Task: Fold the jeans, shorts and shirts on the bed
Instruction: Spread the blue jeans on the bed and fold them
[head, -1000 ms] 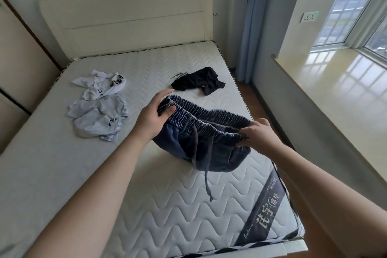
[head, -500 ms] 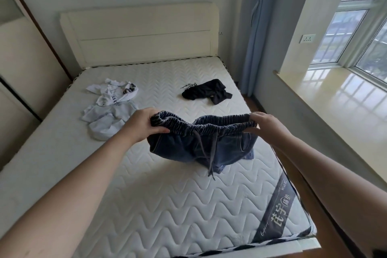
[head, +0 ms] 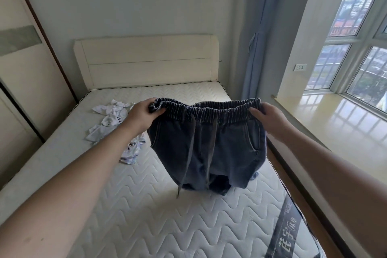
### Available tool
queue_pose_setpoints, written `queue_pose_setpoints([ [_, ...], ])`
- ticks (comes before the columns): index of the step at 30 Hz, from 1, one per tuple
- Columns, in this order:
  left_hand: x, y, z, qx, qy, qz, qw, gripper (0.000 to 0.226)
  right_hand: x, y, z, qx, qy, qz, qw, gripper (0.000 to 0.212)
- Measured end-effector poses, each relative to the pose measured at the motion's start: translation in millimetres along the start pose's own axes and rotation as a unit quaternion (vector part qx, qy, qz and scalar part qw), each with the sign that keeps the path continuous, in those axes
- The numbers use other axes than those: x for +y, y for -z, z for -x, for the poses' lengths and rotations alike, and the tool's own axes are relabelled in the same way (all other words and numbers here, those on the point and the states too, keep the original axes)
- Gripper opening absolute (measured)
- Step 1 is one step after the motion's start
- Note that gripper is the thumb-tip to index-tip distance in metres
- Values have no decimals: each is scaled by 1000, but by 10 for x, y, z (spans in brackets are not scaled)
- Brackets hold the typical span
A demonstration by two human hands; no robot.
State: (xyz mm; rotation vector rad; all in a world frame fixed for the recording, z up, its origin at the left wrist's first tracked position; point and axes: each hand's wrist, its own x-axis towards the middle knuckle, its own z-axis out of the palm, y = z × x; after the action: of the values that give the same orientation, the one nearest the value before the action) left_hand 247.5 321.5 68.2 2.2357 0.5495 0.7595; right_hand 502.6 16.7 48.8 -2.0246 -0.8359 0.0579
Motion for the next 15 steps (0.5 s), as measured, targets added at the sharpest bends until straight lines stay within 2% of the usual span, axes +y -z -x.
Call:
queue_pose_setpoints([
  [2, 159, 48, -112, 6, -8, -20, 1000, 29, -80, 85, -113, 9, 6, -8, 1000, 20],
  [5, 366, 139, -300, 13, -21, -54, 998, 18, -192, 229, -285, 33, 20, -48, 998, 26],
  [9, 673, 340, -532, 70, -53, -75, 993, 24, -455, 497, -498, 47, 61, -96, 992, 44],
  [13, 1007, 591, -727, 123, -106, -73, 984, 24, -899, 842, -604, 63, 99, -119, 986, 49],
  [15, 1178, 718, -805, 162, -121, -66, 977, 32, -1111, 1032, -651, 66, 124, -104, 985, 43],
])
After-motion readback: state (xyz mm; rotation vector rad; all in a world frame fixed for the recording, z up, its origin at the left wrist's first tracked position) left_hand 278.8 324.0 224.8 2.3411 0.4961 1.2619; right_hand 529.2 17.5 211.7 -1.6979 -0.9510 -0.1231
